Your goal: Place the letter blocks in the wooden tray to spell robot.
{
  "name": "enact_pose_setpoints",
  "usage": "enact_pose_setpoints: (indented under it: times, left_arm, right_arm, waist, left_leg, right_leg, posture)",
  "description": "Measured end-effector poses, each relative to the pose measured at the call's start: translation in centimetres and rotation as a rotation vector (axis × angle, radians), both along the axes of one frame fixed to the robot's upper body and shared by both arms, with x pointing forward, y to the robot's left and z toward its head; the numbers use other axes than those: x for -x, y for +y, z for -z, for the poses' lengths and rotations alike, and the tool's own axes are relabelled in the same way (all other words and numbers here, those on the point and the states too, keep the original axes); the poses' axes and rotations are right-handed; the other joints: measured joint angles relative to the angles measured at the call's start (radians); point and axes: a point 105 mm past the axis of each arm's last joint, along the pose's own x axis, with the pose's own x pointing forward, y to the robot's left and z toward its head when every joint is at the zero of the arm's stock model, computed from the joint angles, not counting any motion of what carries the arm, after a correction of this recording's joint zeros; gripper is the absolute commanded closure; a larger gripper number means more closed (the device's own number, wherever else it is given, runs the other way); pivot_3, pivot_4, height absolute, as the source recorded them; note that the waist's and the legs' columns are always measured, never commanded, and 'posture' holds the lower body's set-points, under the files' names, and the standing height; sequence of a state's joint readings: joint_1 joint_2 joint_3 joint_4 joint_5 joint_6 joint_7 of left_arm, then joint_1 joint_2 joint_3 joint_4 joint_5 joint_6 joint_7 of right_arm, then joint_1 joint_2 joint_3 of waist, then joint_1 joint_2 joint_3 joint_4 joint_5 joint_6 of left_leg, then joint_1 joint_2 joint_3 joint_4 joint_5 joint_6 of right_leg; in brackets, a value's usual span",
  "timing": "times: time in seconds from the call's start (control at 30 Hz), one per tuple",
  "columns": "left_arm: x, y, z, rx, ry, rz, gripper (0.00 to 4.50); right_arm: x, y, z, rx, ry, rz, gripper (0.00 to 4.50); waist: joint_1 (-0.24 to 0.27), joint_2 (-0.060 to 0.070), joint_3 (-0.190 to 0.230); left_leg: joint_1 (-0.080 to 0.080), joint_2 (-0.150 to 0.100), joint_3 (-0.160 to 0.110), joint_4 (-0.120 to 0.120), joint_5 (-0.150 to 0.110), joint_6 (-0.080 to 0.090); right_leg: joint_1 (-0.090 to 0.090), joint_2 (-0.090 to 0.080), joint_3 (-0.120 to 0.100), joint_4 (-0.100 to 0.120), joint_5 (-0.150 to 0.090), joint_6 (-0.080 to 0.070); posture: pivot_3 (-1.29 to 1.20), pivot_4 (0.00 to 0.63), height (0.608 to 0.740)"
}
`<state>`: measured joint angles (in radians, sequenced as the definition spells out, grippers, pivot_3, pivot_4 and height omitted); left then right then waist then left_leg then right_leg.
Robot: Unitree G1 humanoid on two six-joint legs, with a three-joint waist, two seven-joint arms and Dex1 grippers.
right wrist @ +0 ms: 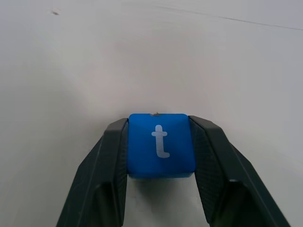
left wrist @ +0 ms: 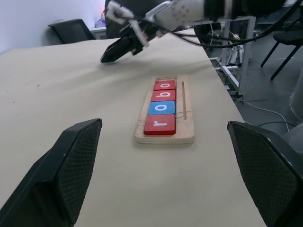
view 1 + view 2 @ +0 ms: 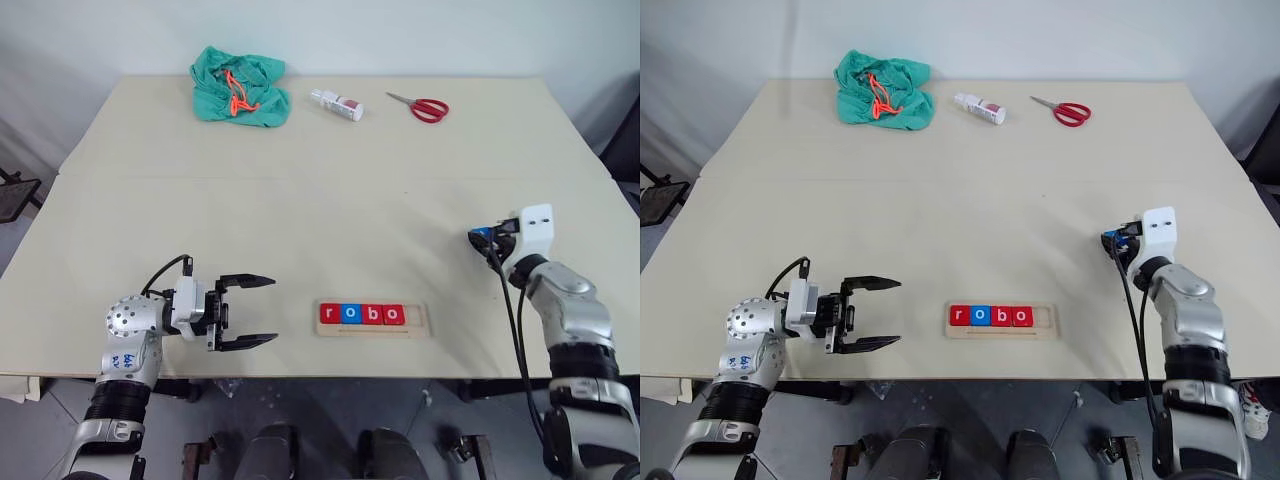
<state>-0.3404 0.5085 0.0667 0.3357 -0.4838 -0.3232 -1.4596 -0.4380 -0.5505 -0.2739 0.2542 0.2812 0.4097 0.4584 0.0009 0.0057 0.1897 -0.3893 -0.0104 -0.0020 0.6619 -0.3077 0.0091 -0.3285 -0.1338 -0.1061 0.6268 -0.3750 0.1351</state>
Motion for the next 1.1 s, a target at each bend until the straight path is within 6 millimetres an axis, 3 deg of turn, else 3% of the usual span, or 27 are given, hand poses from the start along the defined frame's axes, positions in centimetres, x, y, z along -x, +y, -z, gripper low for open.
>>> enact_pose_setpoints:
  times: [0.2,0.23,0.3,0.37,0.43,0.57,0.87,1.1]
  left_arm:
    - [0.1,0.2,0.5,-0.006,0.018,0.022,0.00]
    - [0.1,0.2,0.5,-0.006,0.016,0.020,0.00]
    - [0.1,0.2,0.5,-0.005,0.018,0.020,0.00]
    - [-0.2,0.4,0.6,-0.002,0.026,0.010,0.00]
    - [-0.4,0.3,0.6,0.003,0.028,0.011,0.00]
    - [-0.7,0.2,0.2,0.003,0.011,0.012,0.00]
    - [-0.7,0.3,0.4,0.003,0.018,0.008,0.00]
    - [-0.6,0.3,0.4,0.002,0.017,0.009,0.00]
  right_arm:
    - [5.8,2.9,-0.1,-0.038,0.029,-0.027,3.02]
    - [7.6,4.2,0.2,-0.049,0.056,-0.043,3.02]
    - [7.9,4.8,0.0,-0.063,0.061,-0.054,3.02]
    - [9.9,5.8,0.2,-0.096,0.078,-0.028,3.02]
    - [10.6,6.8,0.8,-0.136,0.103,-0.023,3.02]
    - [11.2,6.6,1.9,-0.143,0.155,0.019,3.02]
    - [11.6,6.4,2.3,-0.146,0.164,0.020,0.08]
    - [12.2,6.2,1.5,-0.044,0.150,-0.151,0.03]
  waist:
    - [0.001,0.000,0.000]
    - [0.001,0.000,0.000]
    - [-0.002,0.000,0.000]
    - [0.003,0.000,0.000]
    - [0.002,0.000,0.000]
    - [0.002,0.000,0.000]
    - [0.000,0.000,0.000]
    - [0.000,0.000,0.000]
  left_leg:
    - [0.000,0.000,0.000,-0.001,0.000,0.000]
    - [0.000,0.000,0.000,-0.001,0.000,0.000]
    - [0.001,-0.001,0.003,0.000,0.000,0.000]
    - [0.002,0.001,-0.001,-0.001,0.000,-0.001]
    - [0.001,0.000,0.000,-0.001,0.000,-0.001]
    - [0.002,-0.001,0.000,-0.001,0.000,0.000]
    - [0.002,-0.001,0.000,-0.001,0.000,0.000]
    - [0.002,-0.001,0.000,-0.001,0.000,0.000]
  right_leg:
    - [0.000,0.000,0.000,0.000,0.000,0.000]
    - [0.000,0.000,0.001,0.000,0.000,0.000]
    - [0.000,-0.001,0.003,-0.001,0.000,0.000]
    - [0.000,0.002,0.002,0.001,0.000,0.000]
    - [0.000,0.001,0.003,0.001,0.000,0.000]
    - [0.000,0.000,0.003,0.000,0.000,0.000]
    - [0.000,0.000,0.003,0.001,0.000,0.000]
    - [0.000,0.001,0.003,0.000,0.000,0.000]
  posture:
    - [0.00,0.150,0.740]
    - [0.00,0.150,0.740]
    - [0.00,0.150,0.740]
    - [0.00,0.150,0.740]
    - [0.00,0.150,0.740]
    - [0.00,0.150,0.740]
    - [0.00,0.150,0.740]
    - [0.00,0.150,0.740]
